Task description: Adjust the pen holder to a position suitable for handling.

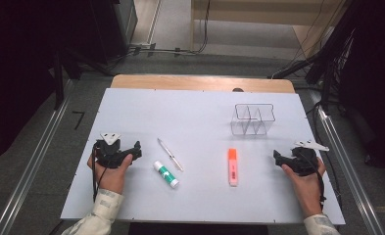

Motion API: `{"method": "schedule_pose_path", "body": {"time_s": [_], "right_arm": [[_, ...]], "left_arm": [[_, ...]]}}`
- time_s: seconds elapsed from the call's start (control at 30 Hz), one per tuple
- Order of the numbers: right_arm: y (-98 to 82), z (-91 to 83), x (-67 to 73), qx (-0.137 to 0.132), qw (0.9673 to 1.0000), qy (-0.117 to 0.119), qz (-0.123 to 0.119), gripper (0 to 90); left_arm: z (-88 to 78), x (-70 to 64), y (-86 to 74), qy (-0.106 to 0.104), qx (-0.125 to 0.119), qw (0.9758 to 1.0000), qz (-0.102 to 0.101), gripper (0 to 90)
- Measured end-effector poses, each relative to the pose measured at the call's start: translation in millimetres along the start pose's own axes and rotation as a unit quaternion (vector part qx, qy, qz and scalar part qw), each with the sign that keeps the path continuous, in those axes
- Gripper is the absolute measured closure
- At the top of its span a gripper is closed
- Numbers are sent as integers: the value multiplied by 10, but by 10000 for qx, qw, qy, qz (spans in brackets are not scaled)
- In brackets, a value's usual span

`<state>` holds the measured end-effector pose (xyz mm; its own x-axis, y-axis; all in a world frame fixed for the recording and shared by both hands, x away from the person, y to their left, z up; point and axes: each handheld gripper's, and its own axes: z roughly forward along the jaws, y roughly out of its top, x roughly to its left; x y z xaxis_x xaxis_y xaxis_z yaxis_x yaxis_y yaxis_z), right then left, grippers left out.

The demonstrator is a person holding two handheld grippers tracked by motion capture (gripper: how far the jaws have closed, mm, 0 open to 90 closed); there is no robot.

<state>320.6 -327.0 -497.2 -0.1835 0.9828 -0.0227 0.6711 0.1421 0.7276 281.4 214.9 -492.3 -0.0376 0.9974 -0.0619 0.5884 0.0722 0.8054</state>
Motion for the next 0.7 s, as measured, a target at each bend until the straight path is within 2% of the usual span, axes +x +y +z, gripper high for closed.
{"method": "schedule_pose_path", "body": {"time_s": [0.1, 0.17, 0.2, 0.23, 0.33, 0.37, 0.43, 0.53, 0.57, 0.6, 0.63, 0.7], "right_arm": [[14, -12, -9, -31, 10000, -1, 7, 156], [33, -15, -15, -58, 10000, -9, 35, 156], [46, -11, -19, -78, 10000, -20, 41, 157], [46, -11, -19, -78, 10000, -20, 41, 157], [103, -2, -33, -123, 9999, -69, 54, 178], [120, -1, -44, -147, 9998, -77, 53, 201], [161, -3, -67, -206, 9997, -77, 86, 288], [228, 5, -106, -271, 9996, -33, 106, 479], [252, 18, -115, -247, 9996, -22, 119, 520], [275, 40, -124, -227, 9997, -20, 117, 561], [296, 66, -134, -215, 9997, 18, 120, 603], [330, 116, -152, -214, 9997, 30, 131, 699]], "left_arm": [[-8, -28, 12, -49, -8, 10000, -30, 54], [-21, -74, 30, -92, -46, 9999, -36, 54], [-23, -138, 54, -171, -49, 9998, -7, 54], [-23, -138, 54, -171, -49, 9998, -7, 54], [-16, -247, 102, -266, -36, 9996, 58, 74], [-10, -339, 140, -262, -34, 9995, 190, 101], [-5, -458, 177, -197, -66, 9992, 355, 253], [41, -673, 254, -399, -25, 9974, 607, 504], [73, -763, 279, -448, 15, 9964, 715, 537], [73, -763, 279, -448, 15, 9964, 715, 558], [126, -945, 332, -485, 59, 9943, 945, 585], [170, -1121, 391, -526, 36, 9927, 1089, 660]]}}
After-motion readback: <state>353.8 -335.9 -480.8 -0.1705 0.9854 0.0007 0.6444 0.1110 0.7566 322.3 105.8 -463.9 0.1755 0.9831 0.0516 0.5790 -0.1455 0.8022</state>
